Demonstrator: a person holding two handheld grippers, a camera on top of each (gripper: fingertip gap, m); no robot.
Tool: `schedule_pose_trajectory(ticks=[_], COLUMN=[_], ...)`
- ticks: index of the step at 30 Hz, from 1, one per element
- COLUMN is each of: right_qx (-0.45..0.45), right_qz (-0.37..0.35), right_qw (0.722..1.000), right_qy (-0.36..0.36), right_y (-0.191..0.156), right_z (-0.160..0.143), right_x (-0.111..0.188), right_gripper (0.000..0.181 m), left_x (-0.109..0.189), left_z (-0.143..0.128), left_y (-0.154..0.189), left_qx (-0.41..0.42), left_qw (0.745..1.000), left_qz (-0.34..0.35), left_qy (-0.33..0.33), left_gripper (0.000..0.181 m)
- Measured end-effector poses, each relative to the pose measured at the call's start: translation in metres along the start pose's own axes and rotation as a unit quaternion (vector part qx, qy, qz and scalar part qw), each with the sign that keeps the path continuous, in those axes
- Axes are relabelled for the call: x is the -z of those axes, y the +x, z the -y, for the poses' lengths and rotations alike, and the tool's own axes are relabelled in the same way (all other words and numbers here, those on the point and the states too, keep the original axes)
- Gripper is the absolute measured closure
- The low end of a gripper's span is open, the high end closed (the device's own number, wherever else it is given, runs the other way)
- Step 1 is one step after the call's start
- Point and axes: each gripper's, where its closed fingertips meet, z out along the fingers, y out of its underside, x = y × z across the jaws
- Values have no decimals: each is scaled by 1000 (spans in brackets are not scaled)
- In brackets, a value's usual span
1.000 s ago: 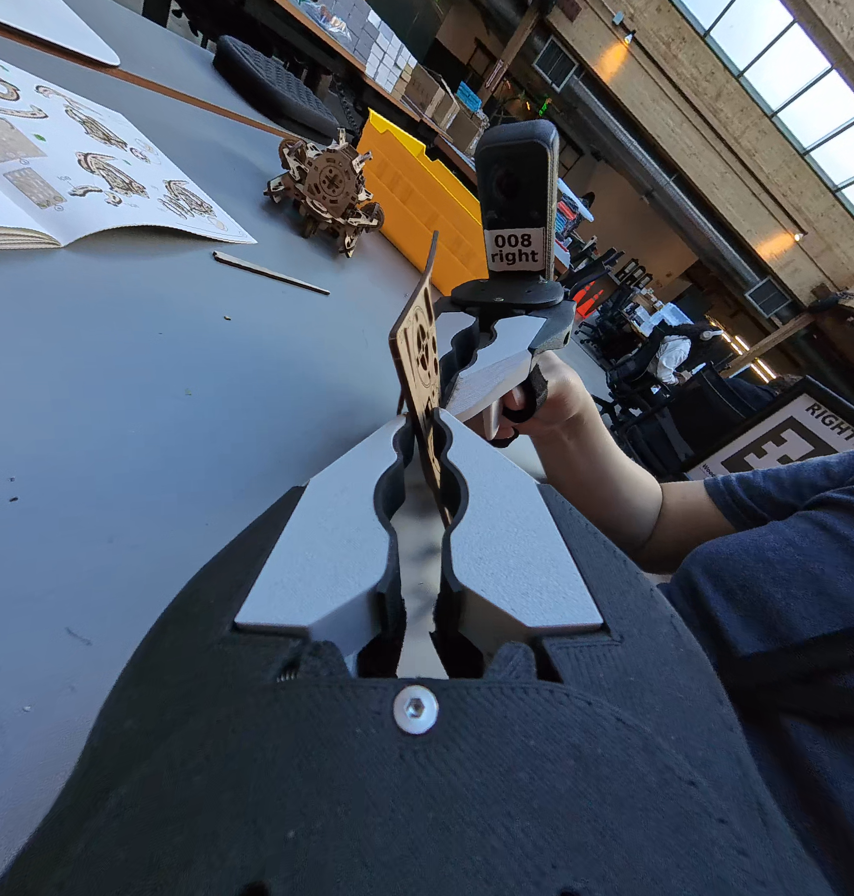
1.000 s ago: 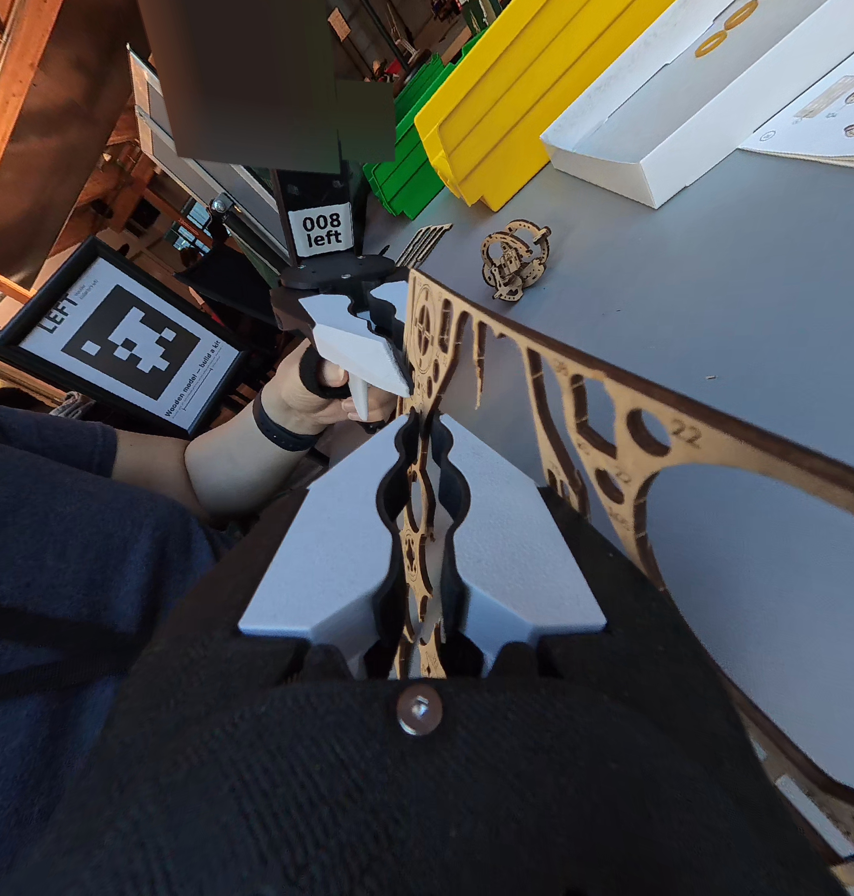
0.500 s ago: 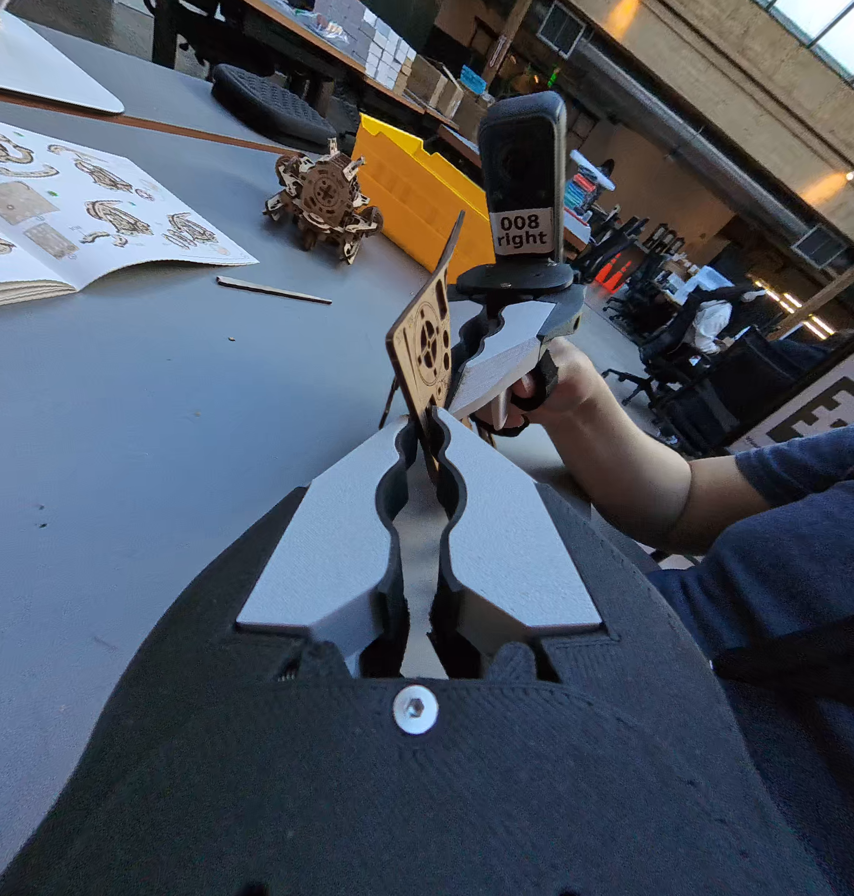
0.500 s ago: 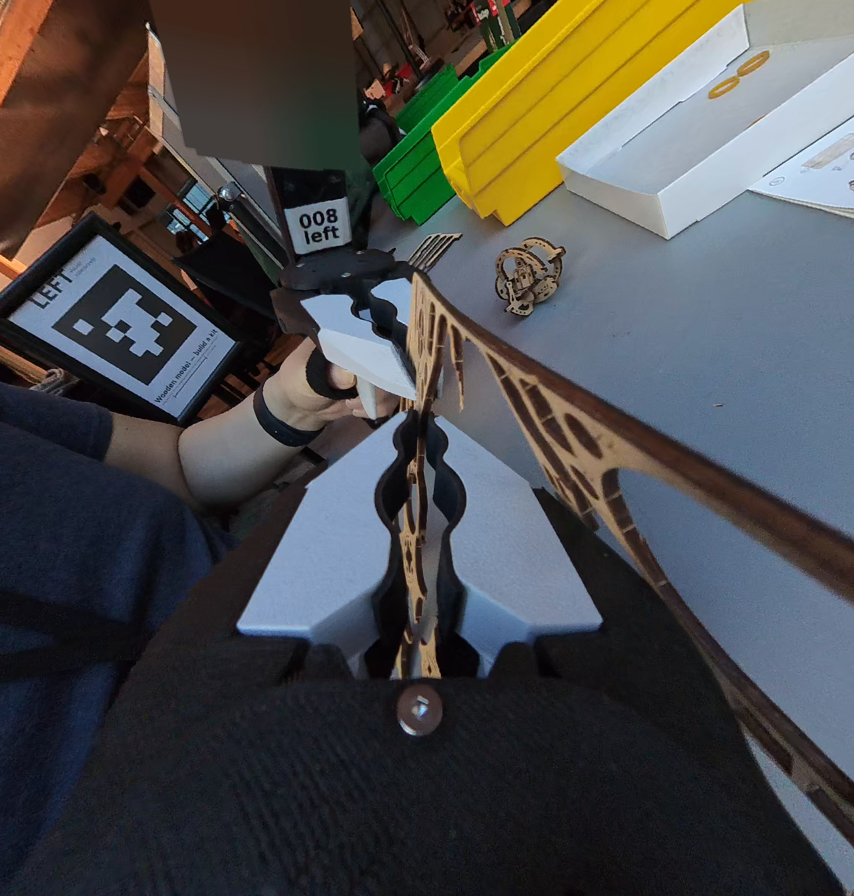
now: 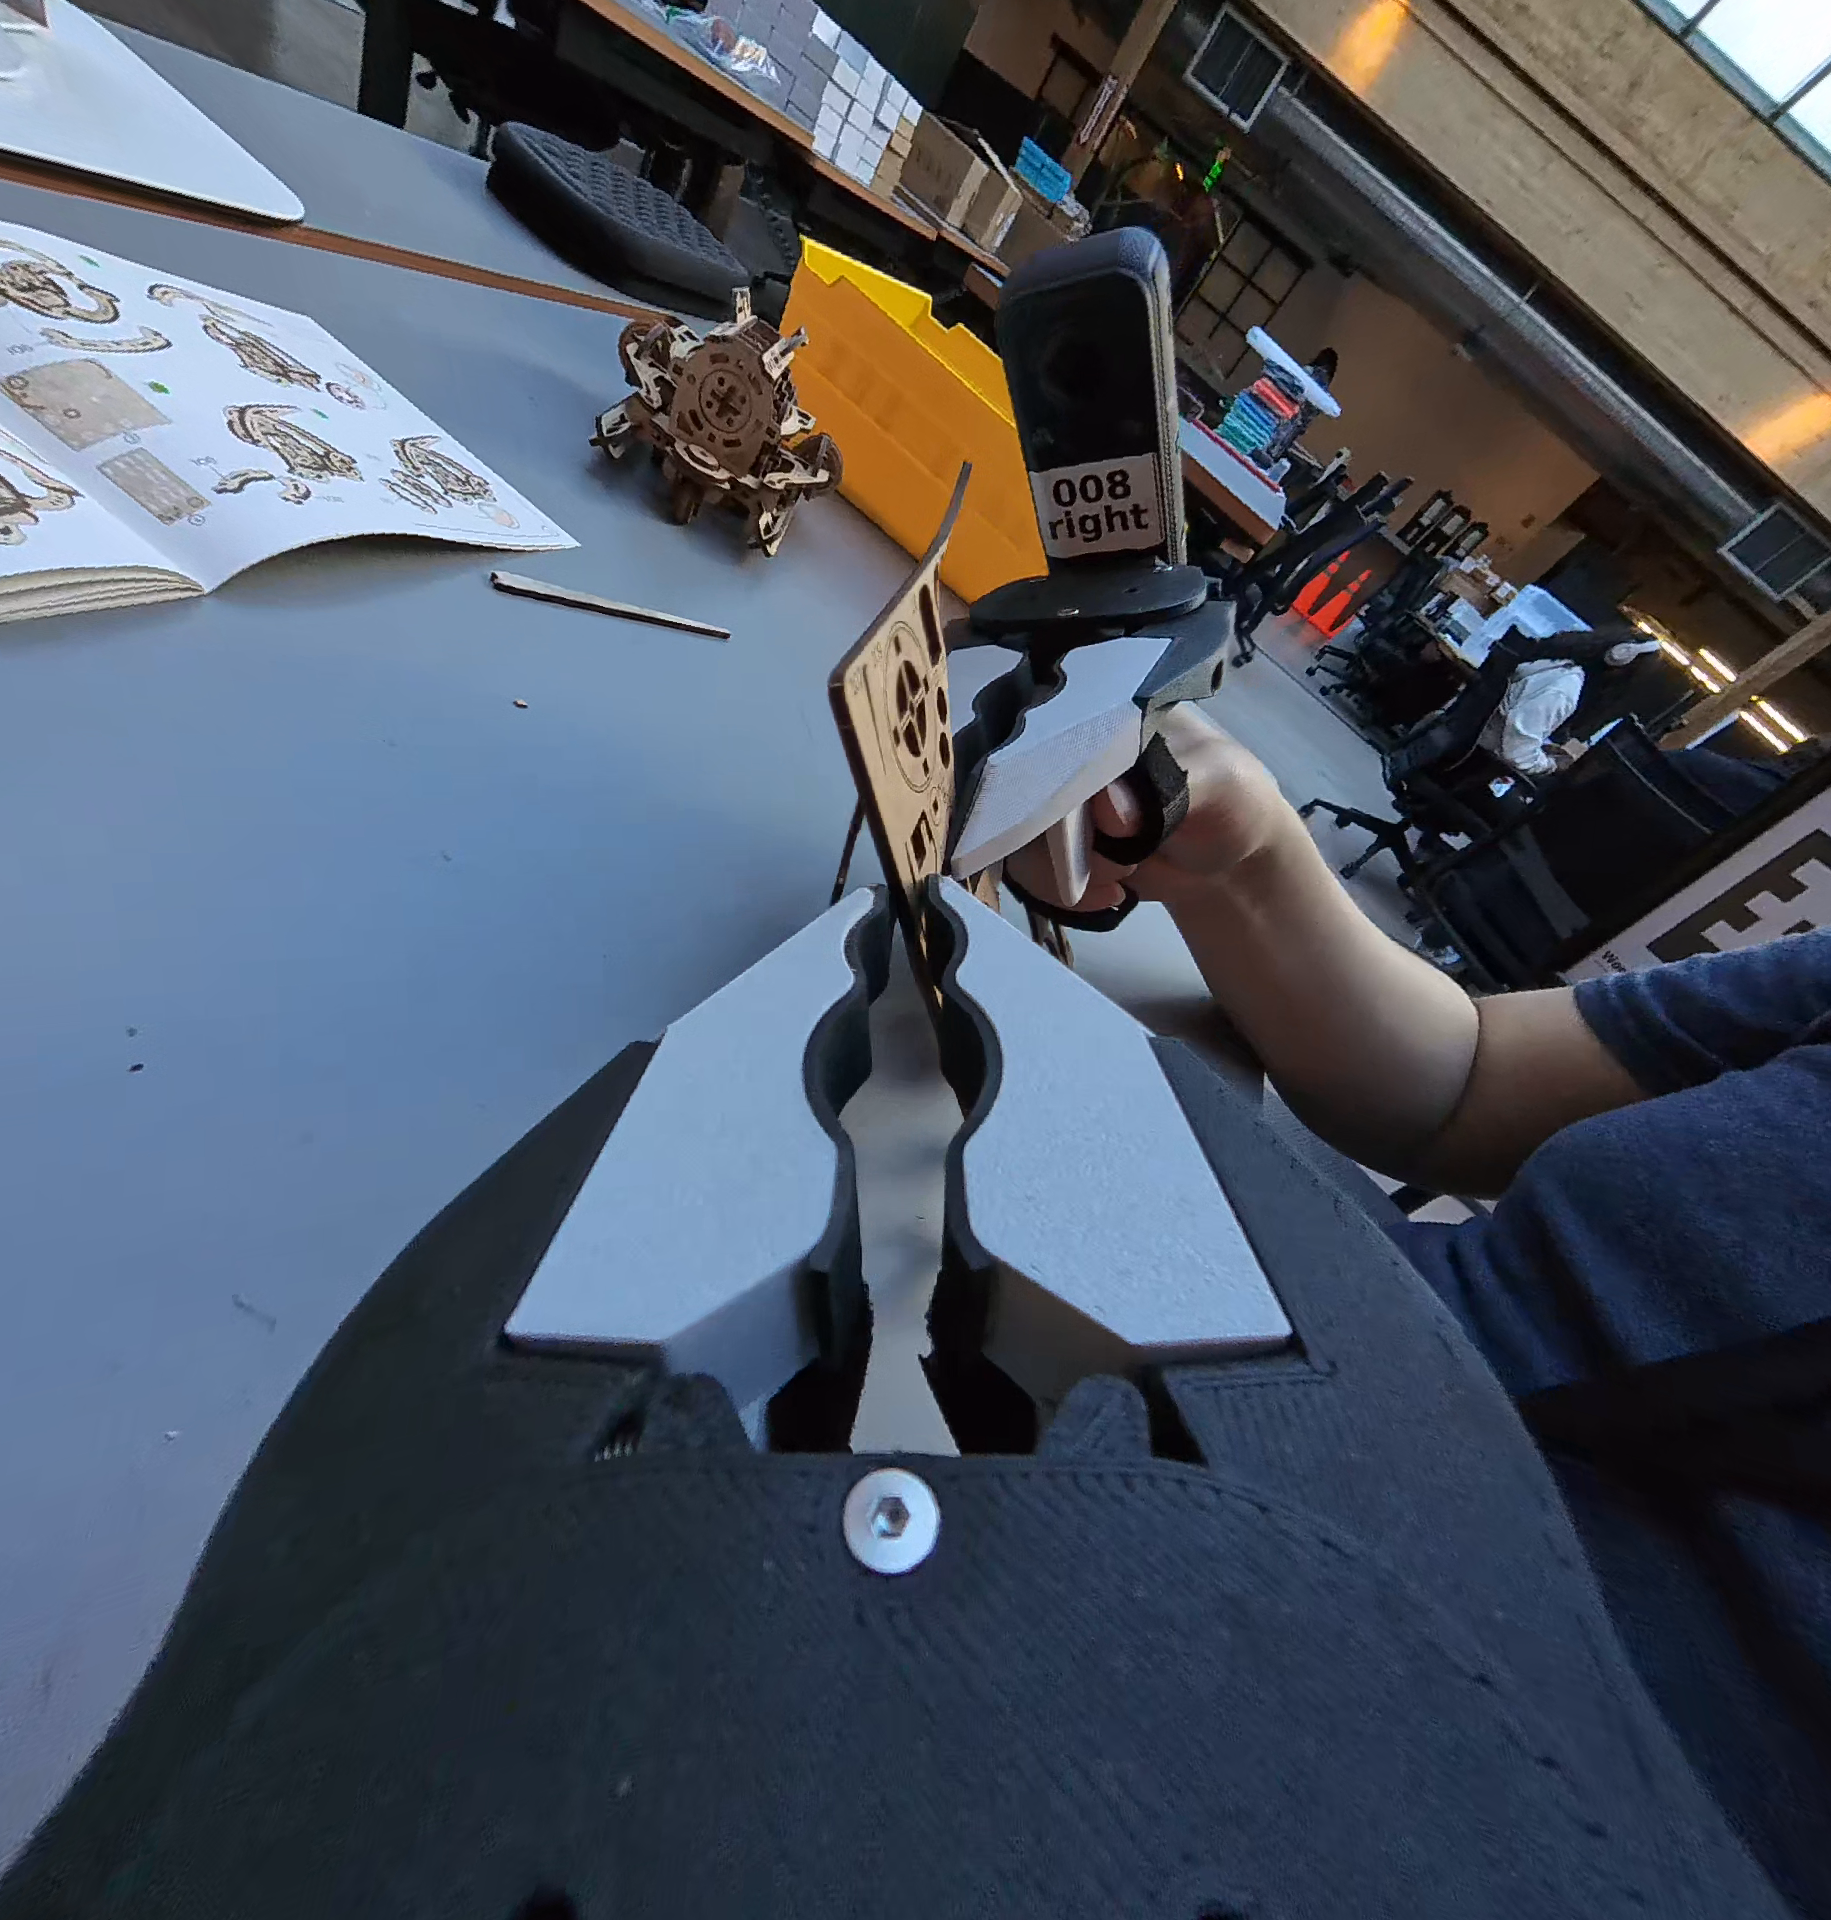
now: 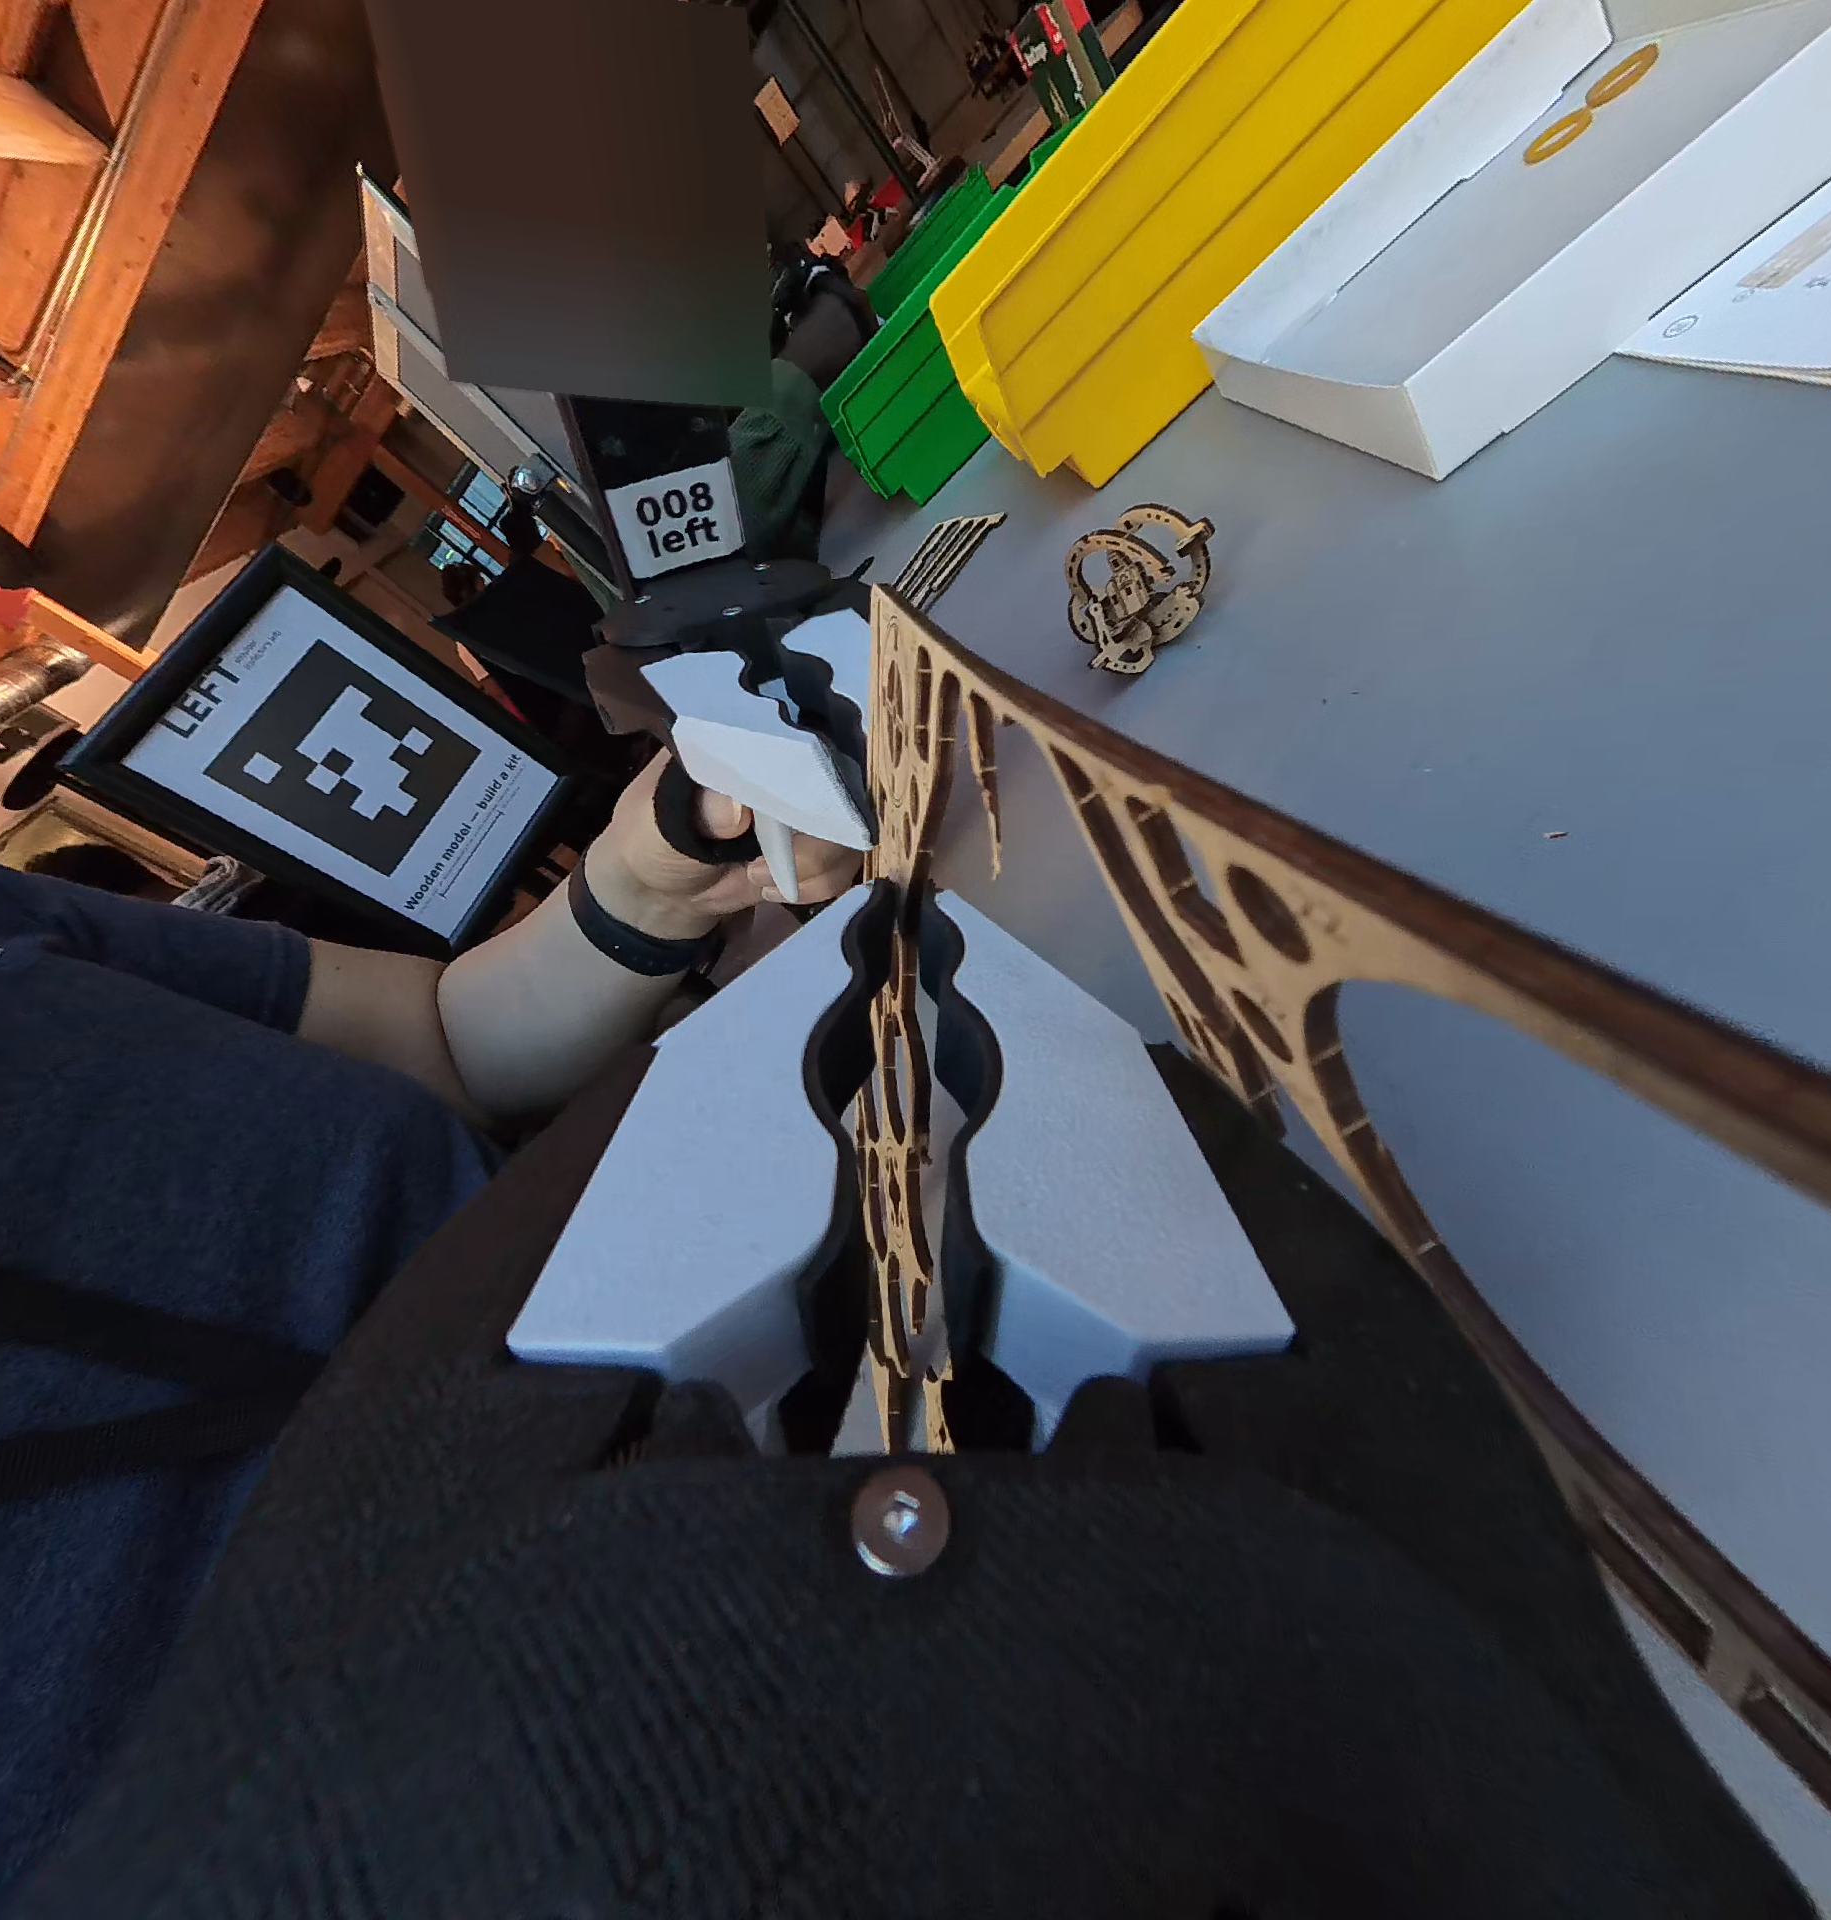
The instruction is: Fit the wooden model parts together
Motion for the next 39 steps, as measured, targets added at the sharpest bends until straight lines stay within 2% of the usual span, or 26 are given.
schedule_pose_trajectory(ticks=[5, 11, 14, 19, 21, 22, 24, 27, 32, 39], right_qx=[-5, -26, -45, 77, 85, 75, 50, 33, 63, 41], right_qz=[4, 29, 36, -52, -60, -45, -18, -54, -135, -149], right_qw=[1000, 999, 998, 992, 988, 990, 996, 997, 987, 985], right_qy=[1, 17, 31, 80, 114, 108, 75, 38, 61, 79], right_y=[-1, -7, -10, -8, -9, -13, -17, -4, 10, 14], right_z=[0, 6, 10, 34, 43, 40, 27, 9, 11, 12], right_x=[1, 3, 2, 19, 25, 22, 8, -14, -22, -25], right_gripper=[179, 178, 160, 155, 158, 166, 168, 166, 175, 174], left_x=[-1, 1, 2, 7, 11, 12, 14, 13, 10, 8], left_z=[1, 10, 16, 19, 19, 19, 19, 18, 16, 15], left_y=[0, 9, 3, -5, -11, -16, -21, -23, -24, -27], left_qx=[-28, 19, 64, 94, 102, 102, 109, 111, 100, 87], left_qw=[999, 999, 996, 992, 990, 988, 985, 982, 981, 978], left_qz=[18, -25, -23, -4, 12, 27, 45, 58, 77, 103], left_qy=[-3, 27, 55, 89, 102, 109, 125, 140, 149, 158], left_gripper=[177, 180, 181, 181, 181, 181, 181, 181, 181, 181])
